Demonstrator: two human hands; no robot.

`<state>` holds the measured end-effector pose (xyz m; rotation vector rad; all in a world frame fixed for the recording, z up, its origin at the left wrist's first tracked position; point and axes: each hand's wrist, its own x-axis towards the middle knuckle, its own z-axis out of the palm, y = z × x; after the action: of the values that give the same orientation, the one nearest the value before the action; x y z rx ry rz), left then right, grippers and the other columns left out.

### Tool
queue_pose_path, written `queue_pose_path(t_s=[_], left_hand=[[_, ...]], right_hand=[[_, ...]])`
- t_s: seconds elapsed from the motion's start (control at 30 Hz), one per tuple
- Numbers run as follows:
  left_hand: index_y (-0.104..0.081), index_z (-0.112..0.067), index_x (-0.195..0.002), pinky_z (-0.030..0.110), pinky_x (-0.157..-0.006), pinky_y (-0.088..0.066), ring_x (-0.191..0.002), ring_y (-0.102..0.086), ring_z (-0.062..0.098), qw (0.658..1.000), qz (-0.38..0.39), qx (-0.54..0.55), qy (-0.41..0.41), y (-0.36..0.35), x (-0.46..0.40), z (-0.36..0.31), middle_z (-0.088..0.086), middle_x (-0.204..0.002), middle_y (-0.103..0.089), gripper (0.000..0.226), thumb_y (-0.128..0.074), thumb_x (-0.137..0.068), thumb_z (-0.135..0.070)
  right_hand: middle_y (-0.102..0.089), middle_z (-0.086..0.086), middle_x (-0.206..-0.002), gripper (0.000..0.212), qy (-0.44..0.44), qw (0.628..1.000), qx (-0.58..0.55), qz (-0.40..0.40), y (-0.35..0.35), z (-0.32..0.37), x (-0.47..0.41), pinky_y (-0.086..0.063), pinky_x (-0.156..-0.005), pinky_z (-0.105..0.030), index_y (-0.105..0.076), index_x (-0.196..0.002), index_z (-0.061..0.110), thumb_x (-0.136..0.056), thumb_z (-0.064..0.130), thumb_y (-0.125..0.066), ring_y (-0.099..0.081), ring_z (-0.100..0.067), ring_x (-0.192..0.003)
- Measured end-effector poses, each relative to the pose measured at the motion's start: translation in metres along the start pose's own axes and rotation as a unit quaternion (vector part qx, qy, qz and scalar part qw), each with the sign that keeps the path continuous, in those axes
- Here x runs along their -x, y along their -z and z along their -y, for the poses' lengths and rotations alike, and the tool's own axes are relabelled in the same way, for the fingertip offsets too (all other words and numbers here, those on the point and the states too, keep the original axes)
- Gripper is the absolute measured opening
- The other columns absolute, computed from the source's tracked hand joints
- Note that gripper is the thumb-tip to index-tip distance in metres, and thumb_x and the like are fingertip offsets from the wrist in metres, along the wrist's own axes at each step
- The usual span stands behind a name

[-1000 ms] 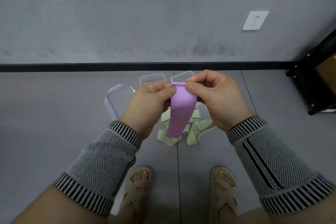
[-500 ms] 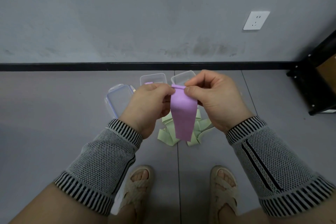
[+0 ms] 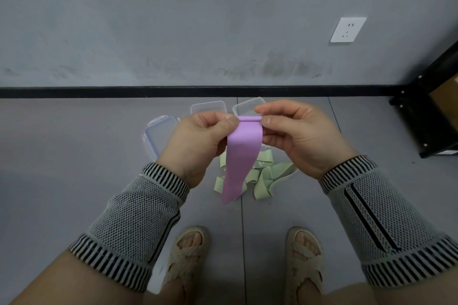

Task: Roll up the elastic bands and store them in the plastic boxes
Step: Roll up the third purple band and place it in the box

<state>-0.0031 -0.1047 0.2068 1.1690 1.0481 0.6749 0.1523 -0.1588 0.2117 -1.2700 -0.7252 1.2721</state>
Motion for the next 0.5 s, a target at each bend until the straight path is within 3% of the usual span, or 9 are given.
queue_pose_path(t_s=[0.13, 0.23, 0.3, 0.5], left_hand=[[-0.064, -0.006, -0.081, 0.027, -0.061, -0.035, -0.074, -0.041, 0.024, 1.000, -0.003, 0.015, -0.006, 0.0008, -0.0003, 0.0006, 0.018, -0.083, -0.052, 0.011, -0.058, -0.090, -0.008], [-0.065, -0.006, -0.082, 0.022, -0.057, -0.038, -0.063, -0.045, 0.018, 1.000, 0.002, 0.012, -0.008, 0.0005, 0.0004, 0.0006, 0.015, -0.078, -0.055, 0.010, -0.058, -0.089, -0.007], [-0.066, -0.007, -0.081, 0.021, -0.056, -0.039, -0.060, -0.045, 0.014, 1.000, 0.007, 0.017, -0.007, 0.0001, 0.0009, 0.0004, 0.013, -0.075, -0.056, 0.010, -0.058, -0.089, -0.006], [-0.067, -0.008, -0.085, 0.023, -0.057, -0.039, -0.071, -0.042, 0.023, 0.999, 0.017, 0.037, 0.013, -0.0018, 0.0009, -0.0013, 0.017, -0.084, -0.054, 0.011, -0.058, -0.087, -0.002]], right_hand=[[-0.067, -0.012, -0.077, 0.008, 0.027, 0.997, 0.067, -0.009, -0.0010, -0.0027, 0.0017, -0.055, -0.068, -0.032, -0.070, -0.087, 0.008, -0.084, 0.004, -0.064, -0.061, -0.021, -0.070], [-0.068, -0.013, -0.077, 0.006, 0.057, 0.991, 0.116, -0.019, -0.0039, -0.0035, 0.0025, -0.056, -0.069, -0.036, -0.070, -0.085, 0.010, -0.083, 0.005, -0.067, -0.062, -0.022, -0.069], [-0.069, -0.012, -0.075, 0.009, 0.070, 0.989, 0.128, -0.027, -0.0042, -0.0033, 0.0024, -0.056, -0.065, -0.033, -0.070, -0.081, 0.011, -0.083, 0.003, -0.067, -0.063, -0.020, -0.066], [-0.068, -0.011, -0.076, 0.014, 0.077, 0.991, 0.106, -0.033, -0.0043, -0.0026, 0.0027, -0.054, -0.062, -0.027, -0.068, -0.079, 0.009, -0.083, -0.004, -0.064, -0.065, -0.016, -0.068]])
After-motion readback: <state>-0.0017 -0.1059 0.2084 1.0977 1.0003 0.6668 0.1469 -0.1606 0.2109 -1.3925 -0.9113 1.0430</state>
